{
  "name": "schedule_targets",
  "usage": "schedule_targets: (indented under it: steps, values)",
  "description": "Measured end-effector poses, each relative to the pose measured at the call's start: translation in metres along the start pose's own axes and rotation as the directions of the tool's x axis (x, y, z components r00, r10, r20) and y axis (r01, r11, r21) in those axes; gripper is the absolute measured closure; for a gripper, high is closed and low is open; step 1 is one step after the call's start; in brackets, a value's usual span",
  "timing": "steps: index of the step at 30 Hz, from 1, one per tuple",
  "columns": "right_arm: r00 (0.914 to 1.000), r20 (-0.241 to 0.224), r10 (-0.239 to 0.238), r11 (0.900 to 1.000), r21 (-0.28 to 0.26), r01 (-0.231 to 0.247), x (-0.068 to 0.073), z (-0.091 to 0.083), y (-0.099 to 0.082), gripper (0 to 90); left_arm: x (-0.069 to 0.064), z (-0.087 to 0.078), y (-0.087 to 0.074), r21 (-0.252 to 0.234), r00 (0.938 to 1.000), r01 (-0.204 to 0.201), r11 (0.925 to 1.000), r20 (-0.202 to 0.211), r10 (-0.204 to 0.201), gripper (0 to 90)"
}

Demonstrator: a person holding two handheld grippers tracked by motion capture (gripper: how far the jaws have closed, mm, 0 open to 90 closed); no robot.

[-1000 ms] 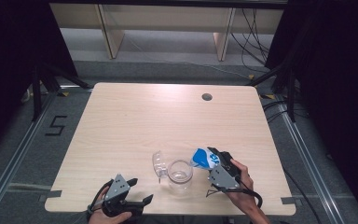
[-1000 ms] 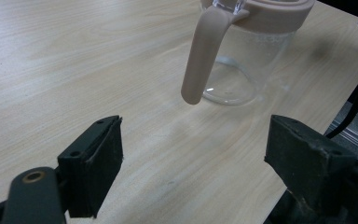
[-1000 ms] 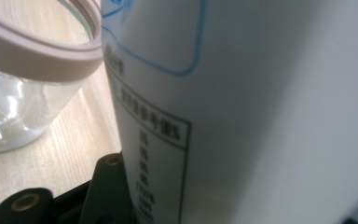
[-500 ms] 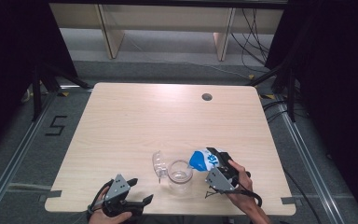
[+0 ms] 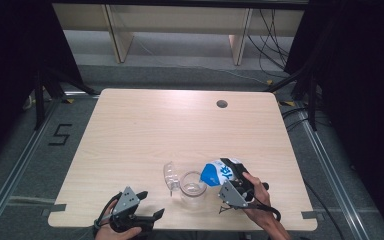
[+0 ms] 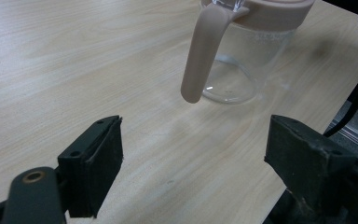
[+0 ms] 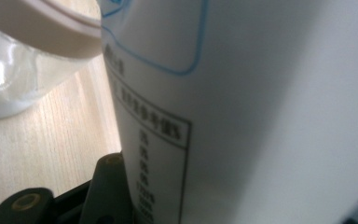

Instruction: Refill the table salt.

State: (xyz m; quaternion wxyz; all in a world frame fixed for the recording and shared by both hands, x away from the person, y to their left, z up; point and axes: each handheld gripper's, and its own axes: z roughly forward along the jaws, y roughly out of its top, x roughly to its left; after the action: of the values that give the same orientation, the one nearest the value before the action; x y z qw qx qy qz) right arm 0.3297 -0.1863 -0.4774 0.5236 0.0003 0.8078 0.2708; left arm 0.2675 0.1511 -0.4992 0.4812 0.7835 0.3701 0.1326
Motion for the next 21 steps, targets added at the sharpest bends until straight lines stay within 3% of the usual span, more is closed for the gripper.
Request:
schedule_targets:
  steps: [1,3,5,6,10,11,12,13,14,17,20,21]
  values:
    - [0.9998,0.006,-0.019,0.9998,-0.005,0.02,-0.0009,0.0006,-0.0002,54.1,-0.0003,0.0003,0.0,-0.003,0.9999,0.01,0.9999,0.0,-0.01,18.4]
    - [0.9999,0.004,-0.011,0.9999,-0.003,0.011,0.0,0.0006,-0.0004,54.2,-0.0005,0.0005,-0.0001,-0.001,0.9999,0.016,0.9999,-0.001,-0.016,18.4]
    - [0.9999,0.003,0.016,0.9997,0.02,-0.016,0.0029,-0.0013,0.0002,54.2,-0.0001,-0.0005,0.0,0.006,0.9999,-0.009,0.9999,-0.005,0.009,18.4]
    - [0.9999,0.006,0.016,0.9996,0.023,-0.016,0.0033,-0.0013,0.0006,54.2,-0.0003,-0.0002,-0.0003,0.003,1.0,0.003,1.0,-0.001,-0.003,18.5]
    - [0.9998,0.01,-0.014,0.9997,0.02,0.014,0.0041,0.0004,0.0011,54.2,-0.001,0.0,-0.0001,0.006,0.9999,0.01,0.9999,-0.007,-0.01,18.5]
    - [0.9982,0.012,-0.059,0.9981,0.015,0.059,0.002,0.0009,0.0018,54.2,-0.0011,0.0,-0.0003,0.007,0.9999,0.011,0.9999,-0.007,-0.011,18.5]
    - [0.9997,0.01,-0.021,0.9996,0.02,0.02,0.0052,0.0011,0.0012,54.3,-0.0008,0.0,0.0001,0.002,0.9999,0.009,1.0,-0.007,-0.009,18.5]
    - [0.9997,0.009,-0.021,0.9993,0.029,0.021,0.0065,0.0011,0.0013,54.3,0.0002,0.0,0.0004,0.001,1.0,-0.005,1.0,0.0,0.005,18.5]
    - [0.9992,0.012,-0.038,0.9989,0.028,0.038,0.0063,0.0015,0.0013,54.3,-0.0011,0.0002,0.0001,0.003,0.9999,0.014,0.9999,-0.007,-0.014,18.5]
    - [0.9989,0.014,-0.045,0.9983,0.037,0.045,0.0074,0.0021,0.0014,54.3,-0.0012,0.0008,-0.0001,-0.002,0.9999,0.014,0.9999,-0.003,-0.014,18.5]
    - [0.9916,0.025,-0.127,0.9917,0.025,0.126,0.0032,0.0029,0.003,54.3,-0.0019,0.0008,0.0001,0.0,0.9998,0.018,0.9998,-0.004,-0.018,18.5]
    - [0.998,0.018,-0.061,0.9977,0.031,0.06,0.0074,0.003,0.0016,54.3,-0.0019,0.0009,0.0,-0.004,0.9999,0.016,0.9999,-0.001,-0.016,18.5]
